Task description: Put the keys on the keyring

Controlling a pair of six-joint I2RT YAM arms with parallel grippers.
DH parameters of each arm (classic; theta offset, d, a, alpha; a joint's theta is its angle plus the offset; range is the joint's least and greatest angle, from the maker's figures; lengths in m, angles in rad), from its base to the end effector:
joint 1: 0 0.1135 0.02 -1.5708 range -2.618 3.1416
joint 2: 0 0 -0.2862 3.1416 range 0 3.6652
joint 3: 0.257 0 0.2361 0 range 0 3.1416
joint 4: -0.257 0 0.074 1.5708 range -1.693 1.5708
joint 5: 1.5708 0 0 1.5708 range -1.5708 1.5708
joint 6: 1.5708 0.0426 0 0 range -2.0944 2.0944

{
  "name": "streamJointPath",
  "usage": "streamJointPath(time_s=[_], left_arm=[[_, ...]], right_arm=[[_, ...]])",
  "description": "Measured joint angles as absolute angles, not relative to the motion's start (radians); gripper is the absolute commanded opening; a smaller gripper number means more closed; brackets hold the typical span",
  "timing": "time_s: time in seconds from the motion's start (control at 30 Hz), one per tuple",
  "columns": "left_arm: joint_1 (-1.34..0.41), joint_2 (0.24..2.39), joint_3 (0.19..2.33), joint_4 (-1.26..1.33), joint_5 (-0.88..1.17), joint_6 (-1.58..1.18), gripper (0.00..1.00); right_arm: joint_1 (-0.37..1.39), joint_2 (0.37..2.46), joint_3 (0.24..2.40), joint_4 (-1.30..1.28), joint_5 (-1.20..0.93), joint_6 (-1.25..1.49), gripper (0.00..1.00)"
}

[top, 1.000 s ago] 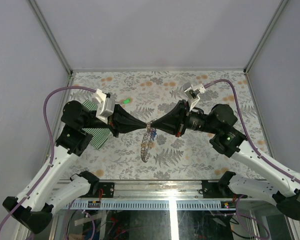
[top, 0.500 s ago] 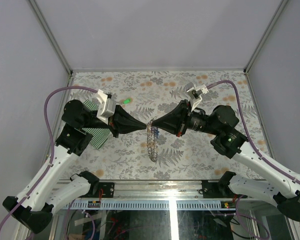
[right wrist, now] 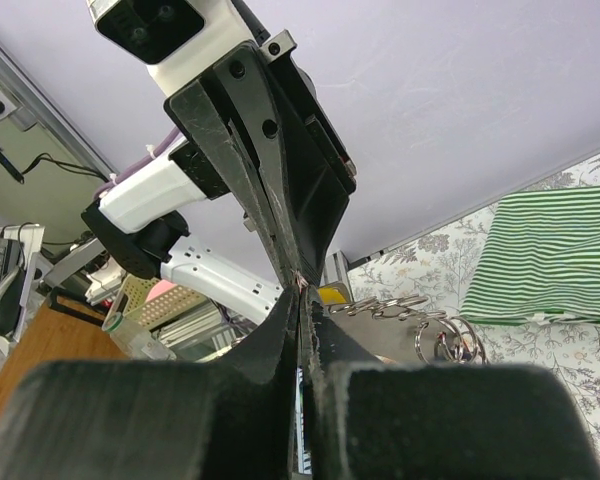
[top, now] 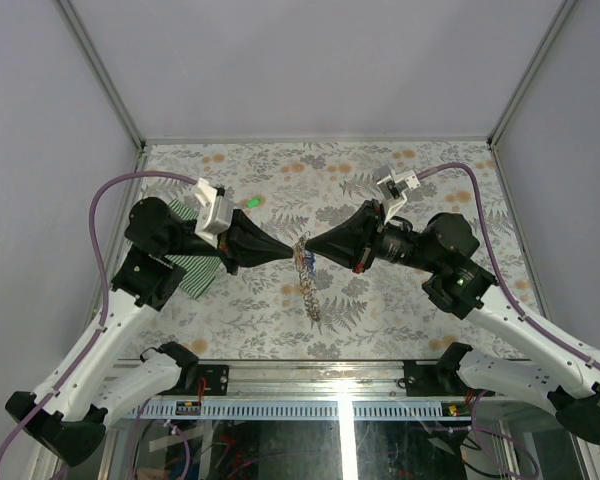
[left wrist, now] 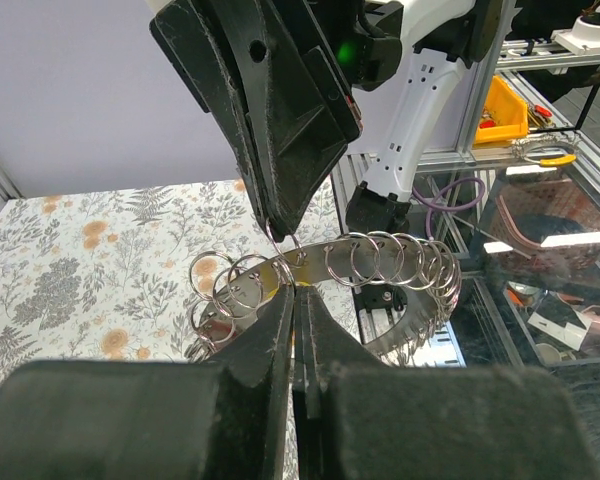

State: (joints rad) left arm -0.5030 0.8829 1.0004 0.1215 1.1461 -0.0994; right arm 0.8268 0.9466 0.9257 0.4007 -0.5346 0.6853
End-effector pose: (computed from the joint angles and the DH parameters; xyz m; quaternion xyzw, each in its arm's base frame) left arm 0.1101 -0.1049 0.4427 0.5218 0.4231 -0.5159 0.5316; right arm 0.1094 0.1509 0.4420 -0.2564 0.5242 0.6556 0.4793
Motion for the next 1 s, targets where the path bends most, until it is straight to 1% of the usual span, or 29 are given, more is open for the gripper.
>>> streamJointPath(time_s=[1.0], left_arm=[[-0.544,0.915,1.017,0.081,1.114,-0.06,0.0]], right_arm=[[0.827,0.941,0.907,0.426,-0.486,0.713,0.0]])
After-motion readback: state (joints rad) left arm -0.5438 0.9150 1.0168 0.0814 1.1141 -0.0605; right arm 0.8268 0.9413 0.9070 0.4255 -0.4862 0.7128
